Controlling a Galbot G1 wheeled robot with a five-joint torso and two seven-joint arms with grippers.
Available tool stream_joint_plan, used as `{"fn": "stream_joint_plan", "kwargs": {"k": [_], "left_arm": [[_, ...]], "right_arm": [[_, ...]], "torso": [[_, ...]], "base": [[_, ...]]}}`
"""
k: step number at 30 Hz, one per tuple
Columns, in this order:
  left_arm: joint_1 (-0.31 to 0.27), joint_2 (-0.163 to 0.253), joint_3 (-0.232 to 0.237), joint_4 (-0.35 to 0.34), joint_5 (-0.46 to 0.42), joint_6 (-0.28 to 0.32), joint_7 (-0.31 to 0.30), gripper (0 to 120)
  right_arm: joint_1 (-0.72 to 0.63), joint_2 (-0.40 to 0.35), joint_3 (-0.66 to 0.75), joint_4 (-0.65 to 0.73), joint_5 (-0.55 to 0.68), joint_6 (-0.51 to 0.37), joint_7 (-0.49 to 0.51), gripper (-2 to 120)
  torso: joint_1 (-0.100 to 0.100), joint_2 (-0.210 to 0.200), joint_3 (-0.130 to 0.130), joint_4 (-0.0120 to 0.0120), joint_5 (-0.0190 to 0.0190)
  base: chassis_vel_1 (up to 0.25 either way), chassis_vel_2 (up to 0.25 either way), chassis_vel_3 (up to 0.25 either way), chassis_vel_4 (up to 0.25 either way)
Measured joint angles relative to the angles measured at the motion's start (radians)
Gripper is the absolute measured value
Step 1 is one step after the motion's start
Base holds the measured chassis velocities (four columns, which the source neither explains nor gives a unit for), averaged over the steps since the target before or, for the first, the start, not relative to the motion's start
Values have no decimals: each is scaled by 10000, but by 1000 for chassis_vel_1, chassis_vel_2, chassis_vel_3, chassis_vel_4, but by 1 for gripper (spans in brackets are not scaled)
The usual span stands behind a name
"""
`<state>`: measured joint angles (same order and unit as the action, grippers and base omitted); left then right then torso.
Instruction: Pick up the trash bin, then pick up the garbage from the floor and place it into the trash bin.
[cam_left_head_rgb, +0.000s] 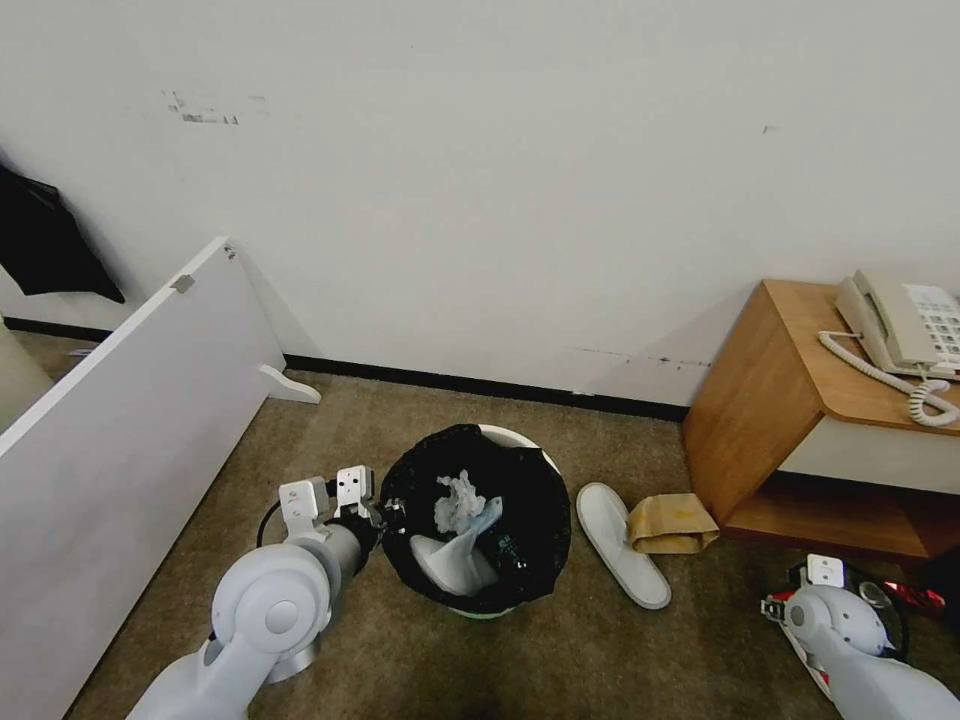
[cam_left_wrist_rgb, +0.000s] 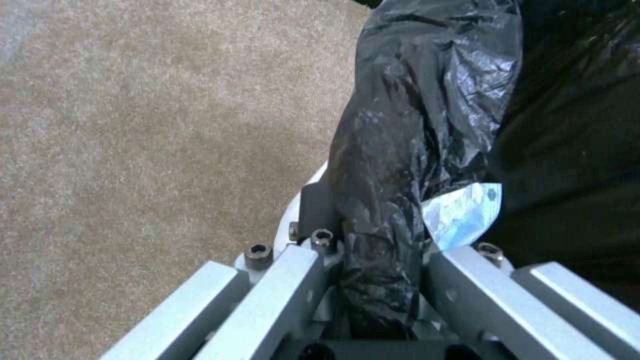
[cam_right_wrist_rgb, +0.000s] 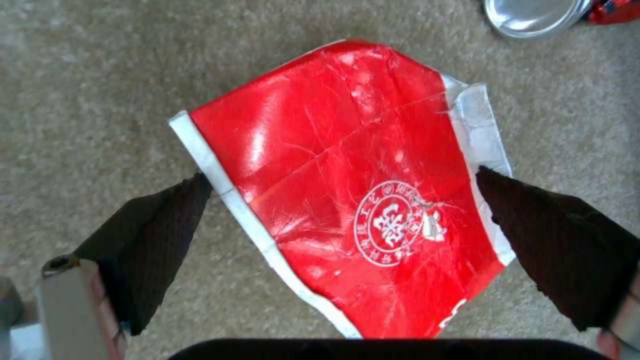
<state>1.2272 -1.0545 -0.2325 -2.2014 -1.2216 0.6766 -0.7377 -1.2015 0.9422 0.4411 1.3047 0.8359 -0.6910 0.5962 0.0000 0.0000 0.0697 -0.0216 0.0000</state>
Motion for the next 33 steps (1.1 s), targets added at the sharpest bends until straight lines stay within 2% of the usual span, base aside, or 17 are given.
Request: {"fn": "stream_joint_plan", "kwargs": {"k": [24,28,29,30,31,33], "left_arm": [[70,-58,110,111,191,-21,64,2],[78,-75,122,113,212,-23,69,2],[75,-78,122,114,213,-25,70,2],[73,-89,123,119,226,-27,71,2],[73,-89,123,119,226,-27,71,2],[79,-111,134,122,249,-29,76,2]], "right_arm": [[42,-10,67,-271,-377,264,29,100],[14,-34,86,-299,-419,279,-15,87],[-7,-42,99,-302,-438,296,-40,80],[-52,-57,127,-302,-501,329,-93,68],[-52,-57,127,-302,-501,329,-93,68],[-103,-65,148,-308,-542,378,-156,55]], "torso": [[0,0,0,0,0],[0,1,0,1,0],[0,0,0,0,0],[0,0,0,0,0],[0,0,0,0,0],[0,0,0,0,0]], "base": [[0,0,0,0],[0,0,0,0],[0,0,0,0],[0,0,0,0],[0,0,0,0],[0,0,0,0]]}}
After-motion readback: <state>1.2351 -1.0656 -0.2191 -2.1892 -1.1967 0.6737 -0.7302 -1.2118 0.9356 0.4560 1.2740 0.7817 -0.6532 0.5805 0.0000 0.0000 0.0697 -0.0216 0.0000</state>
